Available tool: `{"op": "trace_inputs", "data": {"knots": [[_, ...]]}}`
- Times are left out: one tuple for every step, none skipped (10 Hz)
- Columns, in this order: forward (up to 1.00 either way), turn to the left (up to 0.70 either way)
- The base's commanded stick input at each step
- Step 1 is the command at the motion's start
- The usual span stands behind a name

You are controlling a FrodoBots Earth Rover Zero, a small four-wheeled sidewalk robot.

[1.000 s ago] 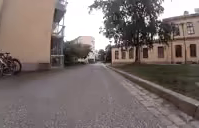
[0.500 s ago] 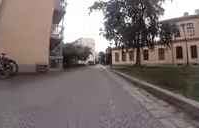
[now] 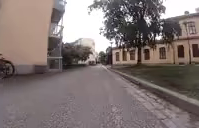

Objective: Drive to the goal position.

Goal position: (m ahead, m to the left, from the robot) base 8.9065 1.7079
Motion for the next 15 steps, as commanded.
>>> {"op": "trace_inputs", "data": {"knots": [[0.6, 0.0], [0.6, 0.0], [0.6, 0.0], [0.6, 0.0], [0.6, 0.0], [0.6, 0.0], [0.6, 0.0], [0.6, 0.0], [0.6, 0.0], [0.6, 0.0], [0.6, 0.0], [0.6, 0.0], [0.6, 0.0], [0.6, 0.0], [0.6, 0.0]]}}
